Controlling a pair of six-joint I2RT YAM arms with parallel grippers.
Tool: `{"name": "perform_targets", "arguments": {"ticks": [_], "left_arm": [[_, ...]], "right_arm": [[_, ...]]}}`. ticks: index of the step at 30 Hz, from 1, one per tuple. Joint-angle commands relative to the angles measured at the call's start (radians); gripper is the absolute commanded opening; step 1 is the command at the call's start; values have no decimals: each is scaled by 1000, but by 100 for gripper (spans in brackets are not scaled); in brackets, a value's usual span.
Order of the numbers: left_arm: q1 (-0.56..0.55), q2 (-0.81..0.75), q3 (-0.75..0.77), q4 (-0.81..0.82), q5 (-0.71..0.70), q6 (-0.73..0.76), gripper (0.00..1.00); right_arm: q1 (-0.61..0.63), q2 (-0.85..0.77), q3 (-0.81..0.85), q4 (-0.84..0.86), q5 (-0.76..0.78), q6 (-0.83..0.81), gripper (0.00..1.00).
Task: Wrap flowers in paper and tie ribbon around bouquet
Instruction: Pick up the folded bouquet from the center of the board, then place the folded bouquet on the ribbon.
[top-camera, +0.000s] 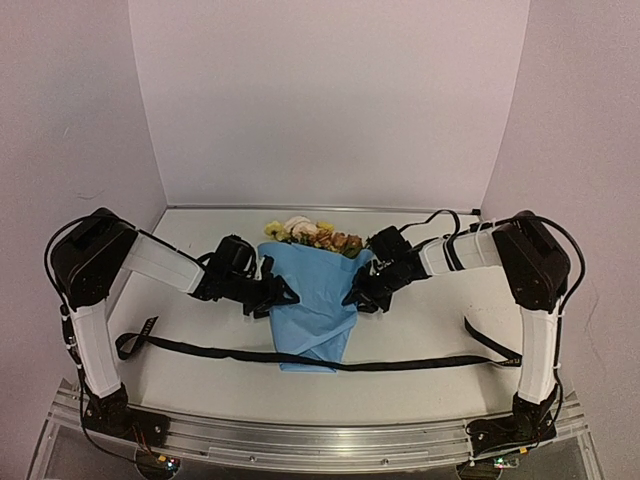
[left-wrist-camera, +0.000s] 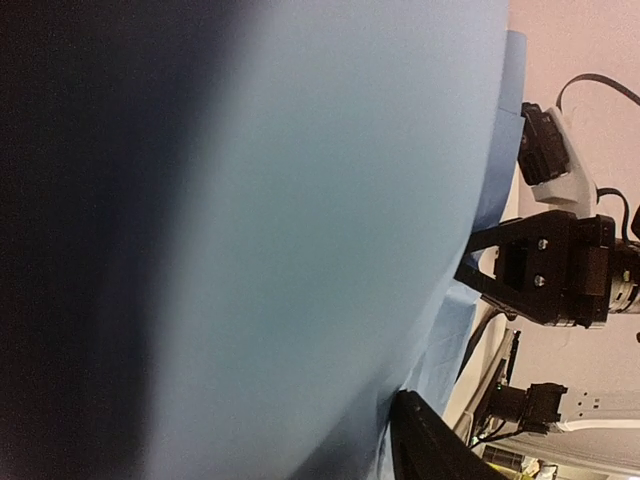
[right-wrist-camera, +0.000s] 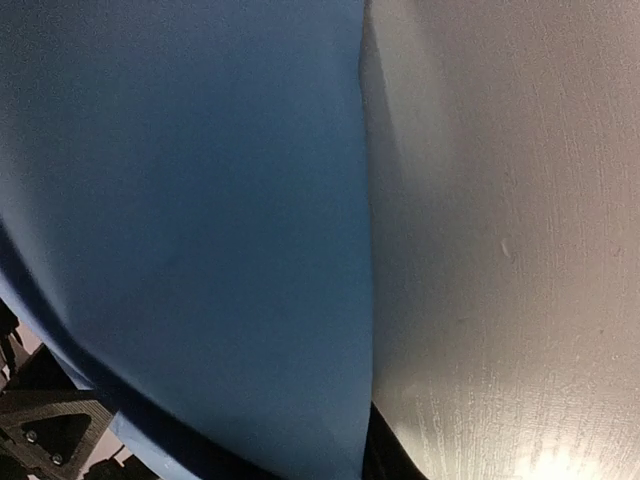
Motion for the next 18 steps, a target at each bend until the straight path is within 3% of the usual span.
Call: {"name": "perform_targets", "arguments": {"ticks": [1,6,18], "left_arm": [[-2,28,106,-65,22,3,54],[2,58,174,-140,32,7,45],[9,49,265,-286,111,-34,28]], "right_arm": [[-4,15,93,-20,-3,16,12],[-12,26,155,-103,-4,3,1],[-16,-22,217,-282,-18,50,0]]}}
